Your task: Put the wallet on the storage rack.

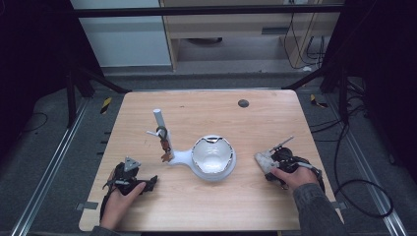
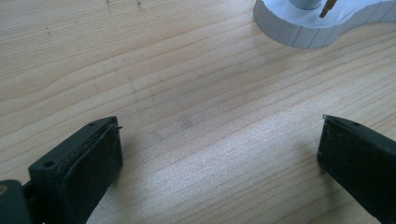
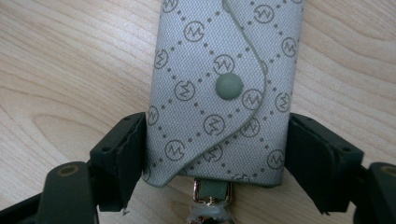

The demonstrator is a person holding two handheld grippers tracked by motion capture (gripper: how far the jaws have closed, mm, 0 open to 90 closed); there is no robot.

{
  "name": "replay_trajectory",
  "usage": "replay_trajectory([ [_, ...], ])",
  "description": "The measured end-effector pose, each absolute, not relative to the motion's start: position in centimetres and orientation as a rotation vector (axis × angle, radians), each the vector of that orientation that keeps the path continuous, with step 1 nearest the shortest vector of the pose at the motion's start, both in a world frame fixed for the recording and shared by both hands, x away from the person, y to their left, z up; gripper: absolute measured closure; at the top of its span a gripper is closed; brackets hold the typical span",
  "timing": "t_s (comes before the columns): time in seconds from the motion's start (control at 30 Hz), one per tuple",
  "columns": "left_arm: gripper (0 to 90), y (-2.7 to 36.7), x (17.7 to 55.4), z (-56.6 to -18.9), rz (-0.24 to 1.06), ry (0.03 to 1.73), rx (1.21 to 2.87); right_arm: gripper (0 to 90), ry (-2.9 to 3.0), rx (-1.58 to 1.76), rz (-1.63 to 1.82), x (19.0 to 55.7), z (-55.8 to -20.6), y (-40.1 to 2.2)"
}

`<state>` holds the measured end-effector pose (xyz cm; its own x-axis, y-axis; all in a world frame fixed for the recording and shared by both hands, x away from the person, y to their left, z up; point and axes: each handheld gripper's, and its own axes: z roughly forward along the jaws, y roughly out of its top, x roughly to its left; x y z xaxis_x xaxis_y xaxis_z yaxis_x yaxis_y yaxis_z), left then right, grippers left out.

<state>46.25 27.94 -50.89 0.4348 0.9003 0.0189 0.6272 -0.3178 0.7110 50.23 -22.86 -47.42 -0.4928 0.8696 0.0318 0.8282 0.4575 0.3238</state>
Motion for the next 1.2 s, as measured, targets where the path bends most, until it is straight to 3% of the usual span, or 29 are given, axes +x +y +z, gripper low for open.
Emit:
replay_trajectory([
  [0.23,0.0,27.9,46.3,-50.9,0.557,1.279,2.06,30.3,2.58,1.467,0.455,50.1,-47.0,-23.1],
  [1.2,0.0,27.9,46.3,-50.9,0.556,1.28,2.059,31.1,2.668,1.091,0.564,46.8,-39.0,-21.1],
])
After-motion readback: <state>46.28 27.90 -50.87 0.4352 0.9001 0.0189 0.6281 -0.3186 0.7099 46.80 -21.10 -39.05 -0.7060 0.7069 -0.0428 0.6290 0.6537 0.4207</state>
